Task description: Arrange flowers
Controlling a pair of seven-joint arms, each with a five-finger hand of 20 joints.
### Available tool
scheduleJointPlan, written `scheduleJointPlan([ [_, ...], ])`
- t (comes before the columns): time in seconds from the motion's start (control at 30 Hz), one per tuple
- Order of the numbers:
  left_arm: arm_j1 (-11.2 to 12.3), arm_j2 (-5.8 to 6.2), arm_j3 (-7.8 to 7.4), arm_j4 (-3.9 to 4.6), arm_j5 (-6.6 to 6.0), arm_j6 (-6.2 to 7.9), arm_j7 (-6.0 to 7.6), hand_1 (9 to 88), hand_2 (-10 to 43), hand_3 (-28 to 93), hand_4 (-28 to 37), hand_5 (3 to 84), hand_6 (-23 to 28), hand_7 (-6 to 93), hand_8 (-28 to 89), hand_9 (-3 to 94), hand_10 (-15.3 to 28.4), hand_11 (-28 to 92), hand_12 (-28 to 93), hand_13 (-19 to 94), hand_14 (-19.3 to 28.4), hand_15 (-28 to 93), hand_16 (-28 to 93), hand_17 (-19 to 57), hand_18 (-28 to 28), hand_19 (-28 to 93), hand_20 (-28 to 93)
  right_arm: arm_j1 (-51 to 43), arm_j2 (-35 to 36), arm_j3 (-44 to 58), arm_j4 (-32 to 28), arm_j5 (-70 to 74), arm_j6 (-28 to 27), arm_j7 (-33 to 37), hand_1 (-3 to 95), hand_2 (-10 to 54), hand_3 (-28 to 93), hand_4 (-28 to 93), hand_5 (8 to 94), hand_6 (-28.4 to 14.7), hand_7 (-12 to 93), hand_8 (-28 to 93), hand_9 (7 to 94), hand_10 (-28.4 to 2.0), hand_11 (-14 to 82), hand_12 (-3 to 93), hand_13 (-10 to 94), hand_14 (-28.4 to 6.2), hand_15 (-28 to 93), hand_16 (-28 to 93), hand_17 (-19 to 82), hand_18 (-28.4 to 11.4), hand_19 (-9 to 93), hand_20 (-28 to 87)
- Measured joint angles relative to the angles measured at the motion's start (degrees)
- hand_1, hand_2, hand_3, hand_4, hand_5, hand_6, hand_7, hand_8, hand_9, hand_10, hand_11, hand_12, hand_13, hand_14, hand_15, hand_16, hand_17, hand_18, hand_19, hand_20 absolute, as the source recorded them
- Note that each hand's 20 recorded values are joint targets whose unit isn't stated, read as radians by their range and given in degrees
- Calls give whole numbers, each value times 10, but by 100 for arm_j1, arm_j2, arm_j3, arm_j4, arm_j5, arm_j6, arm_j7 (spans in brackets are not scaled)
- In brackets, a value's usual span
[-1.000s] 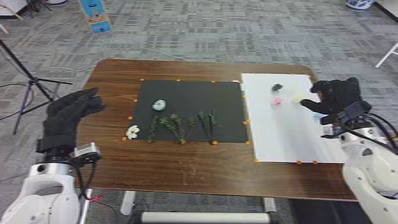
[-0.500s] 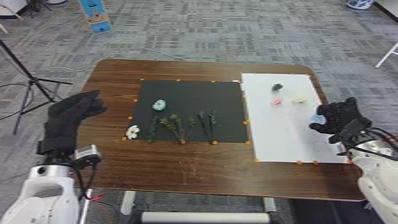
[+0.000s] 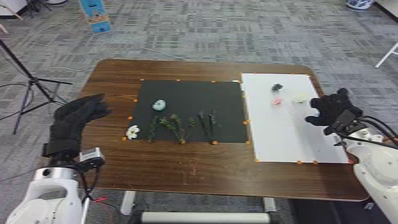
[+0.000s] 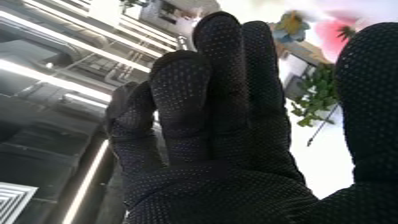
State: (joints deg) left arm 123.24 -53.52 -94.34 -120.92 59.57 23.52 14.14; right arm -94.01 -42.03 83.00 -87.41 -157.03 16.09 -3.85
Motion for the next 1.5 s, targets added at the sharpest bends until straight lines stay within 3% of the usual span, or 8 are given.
scheduleJointPlan([
  [0.33,93,-18,-47,-35,-5,-1,8,332,56,702,-195,506,32,182,-86,537,136,232,125,497,169,318,1,113,150,370,339,241,-107,-12,430,-306,-259,-245,340,-95,658,-192,605,19,288,-112,731,-129,388,325,670,-146,666,402,299,-250,779,664],
  [0.97,103,-38,-57,-49,-13,-14,-24,332,55,700,-196,506,32,180,-86,537,137,231,125,496,170,317,1,111,150,368,338,39,-235,484,572,-357,-482,-274,353,-94,648,-198,614,20,288,-114,745,-129,384,320,681,-141,666,398,306,-250,782,665],
  [1.07,103,-42,-62,-52,-16,-19,-26,332,56,700,-196,507,33,180,-85,537,136,231,126,496,170,317,2,111,150,367,338,47,-262,473,584,-365,-482,-274,356,-48,634,-211,621,22,290,-115,751,-128,382,317,686,-140,666,397,310,-248,786,662],
  [1.2,102,-42,-63,-52,-19,-34,-35,332,57,698,-197,506,33,180,-85,536,137,230,126,495,170,316,2,111,149,366,338,138,-267,369,643,-381,-477,-260,405,0,580,-238,658,27,294,22,777,-125,380,316,693,-137,667,395,316,-246,792,657],
  [1.33,101,-43,-63,-52,-23,-53,-43,330,57,699,-197,505,32,180,-85,535,136,231,126,494,170,316,2,110,149,364,336,242,-266,287,687,-422,-490,-243,484,32,533,-230,719,25,317,87,808,-114,394,324,714,-124,671,404,334,-241,805,655],
  [1.5,98,-43,-72,-53,-24,-68,-71,330,57,698,-198,505,33,179,-85,534,136,230,125,493,170,315,2,110,150,361,335,259,-262,231,660,-486,-624,-217,528,52,503,-235,724,27,337,163,814,-106,414,332,719,-119,683,416,342,-241,817,655],
])
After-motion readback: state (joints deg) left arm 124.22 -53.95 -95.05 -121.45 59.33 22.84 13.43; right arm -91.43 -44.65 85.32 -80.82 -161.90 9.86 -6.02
